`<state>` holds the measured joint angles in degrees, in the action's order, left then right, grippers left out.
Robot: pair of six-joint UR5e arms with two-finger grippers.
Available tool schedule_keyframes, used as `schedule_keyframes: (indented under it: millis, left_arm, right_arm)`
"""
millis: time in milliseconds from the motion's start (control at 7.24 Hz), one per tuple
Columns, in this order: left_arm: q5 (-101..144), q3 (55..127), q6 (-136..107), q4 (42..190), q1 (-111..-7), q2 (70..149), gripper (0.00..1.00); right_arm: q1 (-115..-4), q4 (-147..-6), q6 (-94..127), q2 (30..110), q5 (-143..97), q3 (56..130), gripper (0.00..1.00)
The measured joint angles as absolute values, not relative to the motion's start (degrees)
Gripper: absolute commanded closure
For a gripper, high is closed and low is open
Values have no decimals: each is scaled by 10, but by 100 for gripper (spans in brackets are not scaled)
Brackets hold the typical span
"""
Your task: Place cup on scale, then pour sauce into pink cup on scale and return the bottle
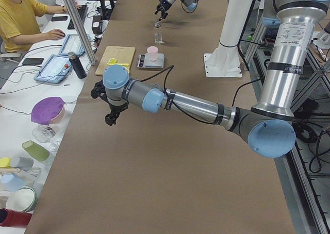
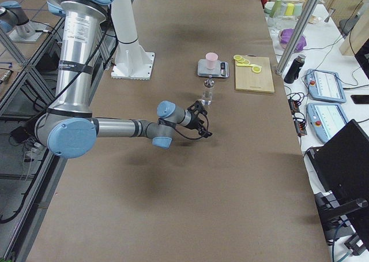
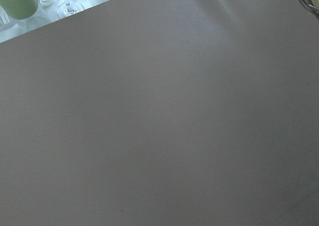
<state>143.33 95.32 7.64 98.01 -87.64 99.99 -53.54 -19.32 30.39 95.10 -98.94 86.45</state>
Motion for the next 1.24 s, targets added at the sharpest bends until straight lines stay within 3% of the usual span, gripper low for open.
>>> schedule_keyframes:
  millis: [691,1244]
  left_arm:
    - [1425,934,127,956,-894,998,0]
    - [1404,909,155,869,-917,1000,0]
  right_arm:
    - [-770,-519,221,843,-1258,871,0]
    - [-882,-791,-9,836,-1278,882,0]
